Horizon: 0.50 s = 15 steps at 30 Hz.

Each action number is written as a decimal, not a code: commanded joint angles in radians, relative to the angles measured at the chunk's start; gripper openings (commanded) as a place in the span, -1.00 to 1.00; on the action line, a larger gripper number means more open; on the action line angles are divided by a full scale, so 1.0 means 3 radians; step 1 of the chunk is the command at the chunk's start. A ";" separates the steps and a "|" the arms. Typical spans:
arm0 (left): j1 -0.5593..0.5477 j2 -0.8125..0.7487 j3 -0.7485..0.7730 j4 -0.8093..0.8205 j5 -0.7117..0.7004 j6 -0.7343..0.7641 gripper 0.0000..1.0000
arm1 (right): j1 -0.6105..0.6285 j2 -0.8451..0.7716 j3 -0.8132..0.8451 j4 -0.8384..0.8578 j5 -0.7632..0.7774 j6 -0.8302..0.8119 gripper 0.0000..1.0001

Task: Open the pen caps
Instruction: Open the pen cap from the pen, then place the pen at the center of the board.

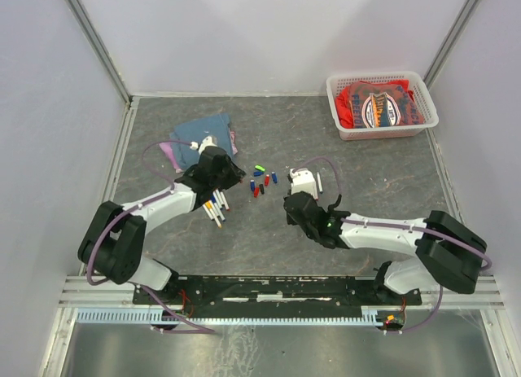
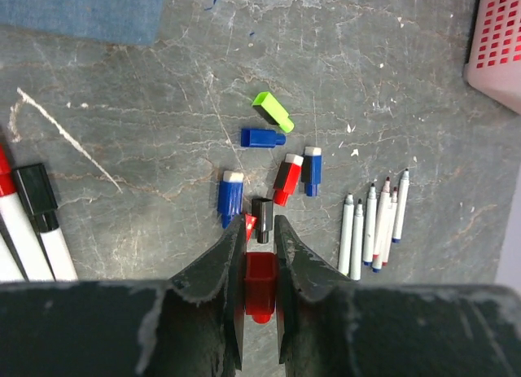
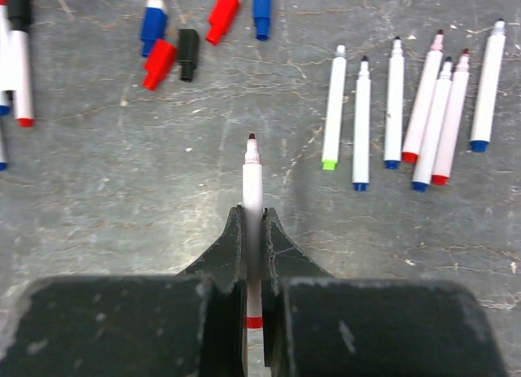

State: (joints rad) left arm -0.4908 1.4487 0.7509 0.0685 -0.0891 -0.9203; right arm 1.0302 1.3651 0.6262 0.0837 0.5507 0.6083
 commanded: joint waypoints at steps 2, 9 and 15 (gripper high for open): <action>-0.0085 0.0145 0.0305 -0.0186 -0.0193 0.0472 -0.94 | -0.0170 0.0207 0.0205 -0.0053 0.0142 -0.0046 -0.98; -0.0154 0.0437 0.0483 -0.0338 -0.0257 0.0639 -0.94 | -0.0390 0.0439 0.0301 0.0019 0.0099 -0.0140 -0.98; -0.0219 0.0580 0.0541 -0.0373 -0.0316 0.0712 -0.91 | -0.0525 0.0586 0.0447 -0.0035 0.0099 -0.0268 -0.93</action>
State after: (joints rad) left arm -0.5434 1.6066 0.8654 -0.0341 -0.1402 -0.7704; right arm 0.8948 1.5211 0.6991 0.0635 0.5610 0.5690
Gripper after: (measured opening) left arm 0.227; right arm 0.041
